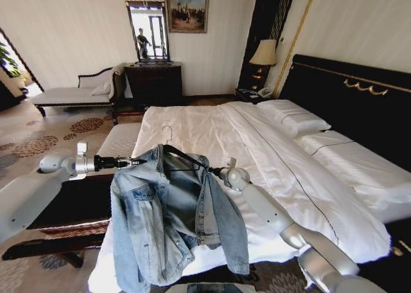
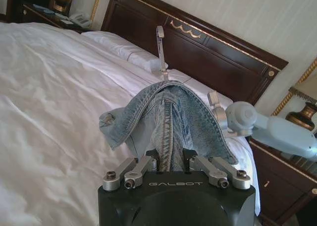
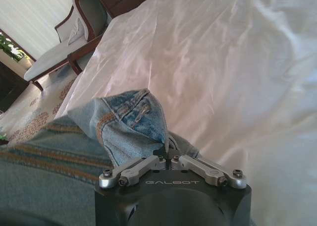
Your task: Pick up the clothes from the bed and hang them on the clothes hanger.
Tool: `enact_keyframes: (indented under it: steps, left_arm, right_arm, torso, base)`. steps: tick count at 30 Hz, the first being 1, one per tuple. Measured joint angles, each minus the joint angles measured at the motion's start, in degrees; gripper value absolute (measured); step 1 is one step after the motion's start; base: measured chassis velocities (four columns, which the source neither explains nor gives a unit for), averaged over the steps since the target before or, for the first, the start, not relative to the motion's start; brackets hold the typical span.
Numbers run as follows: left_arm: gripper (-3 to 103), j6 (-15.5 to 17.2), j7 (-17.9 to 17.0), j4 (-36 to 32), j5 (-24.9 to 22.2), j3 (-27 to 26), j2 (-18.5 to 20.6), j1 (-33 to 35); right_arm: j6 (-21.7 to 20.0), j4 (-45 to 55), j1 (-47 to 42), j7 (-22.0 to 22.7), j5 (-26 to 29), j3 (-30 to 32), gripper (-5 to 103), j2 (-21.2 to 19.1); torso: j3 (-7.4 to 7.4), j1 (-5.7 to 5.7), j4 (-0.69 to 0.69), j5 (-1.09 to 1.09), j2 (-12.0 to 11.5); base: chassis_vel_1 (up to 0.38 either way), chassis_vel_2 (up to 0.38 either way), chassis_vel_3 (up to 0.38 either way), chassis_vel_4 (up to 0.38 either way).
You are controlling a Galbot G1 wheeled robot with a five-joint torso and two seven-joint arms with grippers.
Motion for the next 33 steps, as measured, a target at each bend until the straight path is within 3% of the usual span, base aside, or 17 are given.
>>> enact_keyframes:
  steps: [17,33]
  left_arm:
    - [23,-1.56,0.34,1.37,2.33,0.05,0.05,1.16]
    - [23,-1.71,-1.85,0.32,2.16,0.34,-2.76,0.85]
  right_arm:
    - [1.34,6.18,0.4,-2.02,-3.71,0.02,0,-7.81]
    - [-0.01,19.53,-1.83,1.8,2.2,-0.41,0,-10.14]
  torso:
    - [0.0,0.0,-0.01,0.0,0.0]
    - [-0.01,-0.01,-0.02,0.0,0.0]
  base:
    - [0.0,0.0,0.0,0.0]
    - [0.0,0.0,0.0,0.0]
